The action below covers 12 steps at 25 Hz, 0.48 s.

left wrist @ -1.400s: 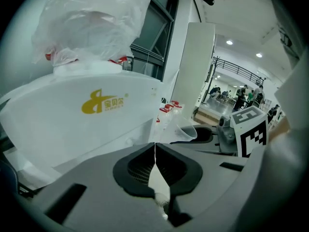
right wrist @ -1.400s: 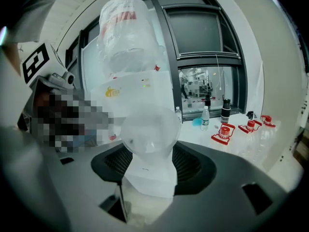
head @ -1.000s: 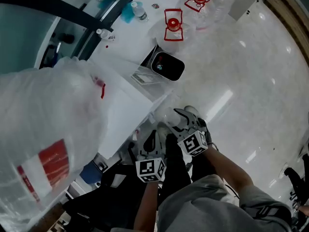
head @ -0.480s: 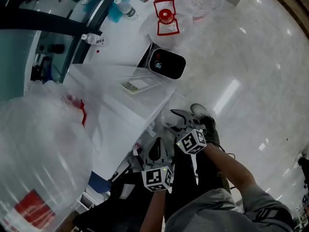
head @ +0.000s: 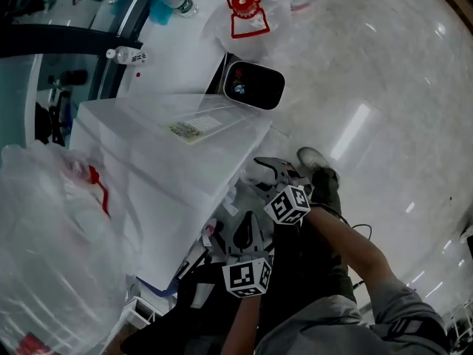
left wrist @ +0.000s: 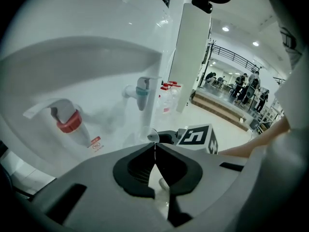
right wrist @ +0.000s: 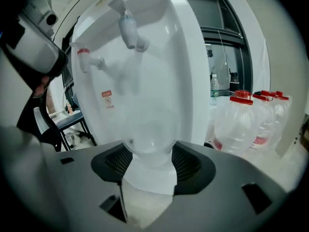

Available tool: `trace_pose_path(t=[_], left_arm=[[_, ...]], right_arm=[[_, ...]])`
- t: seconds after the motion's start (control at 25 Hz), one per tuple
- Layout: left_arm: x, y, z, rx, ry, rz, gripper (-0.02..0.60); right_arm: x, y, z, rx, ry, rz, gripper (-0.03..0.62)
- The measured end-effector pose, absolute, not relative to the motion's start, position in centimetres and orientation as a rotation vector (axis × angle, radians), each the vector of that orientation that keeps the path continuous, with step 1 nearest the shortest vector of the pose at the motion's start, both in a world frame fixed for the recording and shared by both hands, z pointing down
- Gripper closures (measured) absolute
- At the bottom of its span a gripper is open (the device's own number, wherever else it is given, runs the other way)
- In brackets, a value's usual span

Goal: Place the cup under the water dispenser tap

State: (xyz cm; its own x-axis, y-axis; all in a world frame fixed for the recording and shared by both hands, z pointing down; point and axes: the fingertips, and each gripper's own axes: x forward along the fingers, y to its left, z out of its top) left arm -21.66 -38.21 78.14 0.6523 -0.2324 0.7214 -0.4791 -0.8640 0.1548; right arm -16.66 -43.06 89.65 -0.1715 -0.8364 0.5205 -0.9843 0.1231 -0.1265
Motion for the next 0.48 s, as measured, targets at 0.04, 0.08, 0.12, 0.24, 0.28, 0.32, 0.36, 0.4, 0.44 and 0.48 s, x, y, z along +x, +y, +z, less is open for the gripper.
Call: trace_pose_path(t=[0.04,0.08,0.12,0.24,0.28,0.32,0.36,0.4,0.44,0.48], left_arm=[[-21.8,-38.2,78.2,2.541,-0.564,1.044,0.570],[-22.0,-38.3,78.3,2.543,-0.562,1.046,0.570],[-22.2,-38.3,78.4,2.544,-0.560,1.047,0.570],[-22.7,-38.5,78.8,2.542,-0.557,1.050,0.570],[-22.9,-38.6,78.9,2.542,-0.555,1.052,0.571],[-23.1,-38.6,79.0,2.543,-0.552,1.054,0.570],[-23.3,-38.6,79.0,2.545,-0.548,1.057,0.570],[-23.5,-38.7,79.1,2.547,-0.546,1.060,0.570],[-23.8,-38.7,79.1,2.548,-0.546,1.063,0.570],[-24.1,-38.7,79.1,2.545,-0.548,1.067,0.570]], right_arm=[[-16.9,-43.3,90.1,1.770,-2.084,0.647,0.342],[-17.2,-43.4,90.6,1.763,-2.083,0.650,0.342],[-17.5,-43.6,91.1,1.756,-2.082,0.652,0.342],[-18.2,-44.0,92.3,1.733,-2.079,0.653,0.342],[-18.3,-44.1,92.6,1.727,-2.079,0.650,0.342],[-18.5,-44.3,92.9,1.722,-2.079,0.646,0.342],[-18.6,-44.5,93.1,1.716,-2.079,0.644,0.342],[-18.7,-44.6,93.4,1.710,-2.079,0.643,0.342],[-18.8,-44.7,93.6,1.703,-2.079,0.646,0.342],[-19.0,-44.8,93.7,1.698,-2.080,0.649,0.342]])
